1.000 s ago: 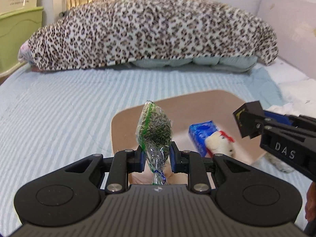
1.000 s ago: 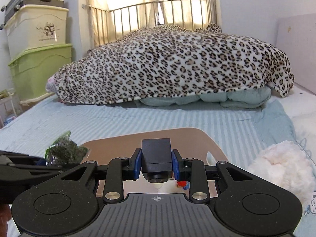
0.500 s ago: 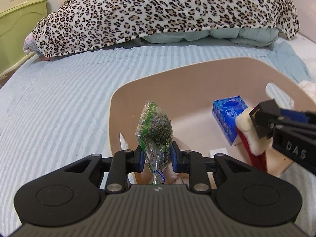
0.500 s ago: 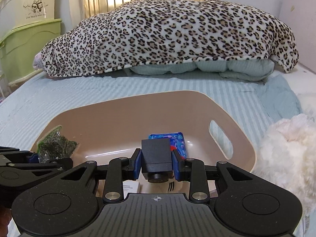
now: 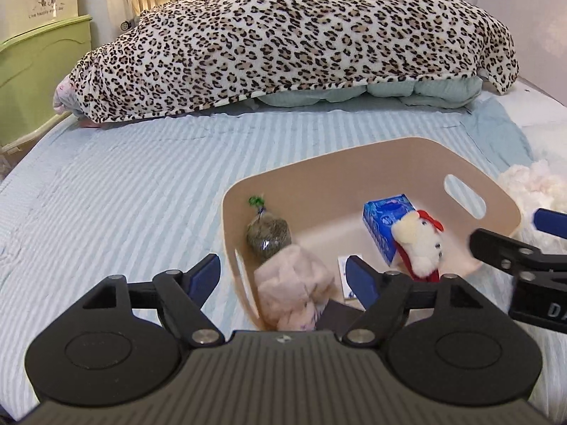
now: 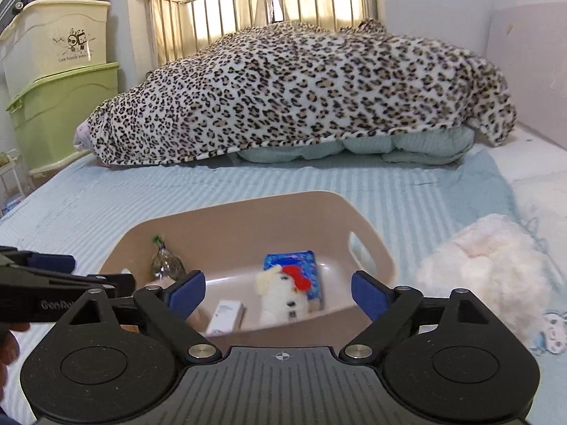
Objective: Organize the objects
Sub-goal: 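Carry herb bag and black box over the bin and open both tools, then grasp the green snack packet with the left tool while the right grasps the purple juice box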
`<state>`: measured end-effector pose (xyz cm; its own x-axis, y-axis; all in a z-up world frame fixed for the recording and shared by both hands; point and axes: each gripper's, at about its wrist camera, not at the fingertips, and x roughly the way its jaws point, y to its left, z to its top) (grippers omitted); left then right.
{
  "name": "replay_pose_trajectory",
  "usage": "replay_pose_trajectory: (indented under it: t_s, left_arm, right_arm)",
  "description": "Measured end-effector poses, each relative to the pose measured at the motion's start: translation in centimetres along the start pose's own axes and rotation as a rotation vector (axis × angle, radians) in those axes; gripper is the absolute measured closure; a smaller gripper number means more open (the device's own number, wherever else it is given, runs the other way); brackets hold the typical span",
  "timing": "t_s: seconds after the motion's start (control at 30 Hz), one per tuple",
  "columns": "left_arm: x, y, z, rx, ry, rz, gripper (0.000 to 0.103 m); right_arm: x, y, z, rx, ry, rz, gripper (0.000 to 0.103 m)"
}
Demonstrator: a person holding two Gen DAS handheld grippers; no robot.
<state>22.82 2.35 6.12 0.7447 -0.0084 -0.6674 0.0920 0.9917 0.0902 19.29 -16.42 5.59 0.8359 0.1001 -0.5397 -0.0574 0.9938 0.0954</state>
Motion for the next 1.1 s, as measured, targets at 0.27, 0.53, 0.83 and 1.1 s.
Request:
replay_pose_trajectory:
  t_s: [0.27, 0.53, 0.83, 1.1]
  left_arm:
    - [-2.2, 0.5, -2.4, -0.001, 0.038, -0.03, 0.02]
    - [-2.1, 0.0, -5.8, 0.005, 0.108, -0.06, 0.019]
    - [1.3, -0.3, -8.4, -0.003, 0.193, -0.044, 0.019]
    - [2.9, 0.1, -9.1, -0.032, 0.206, -0.042, 0.019]
  right_arm:
    - [-2.3, -0.1, -2.9, -0.03, 0.047, -0.014, 0.006]
    - [-1.9, 0.1, -6.1, -0.045, 0.126, -0.014, 0.005]
    - [0.2, -0.2, -9.2, -0.057, 0.207, -0.005, 0.005]
    - [2.3, 0.3, -10.6, -0.07, 0.251, 0.017, 0.005]
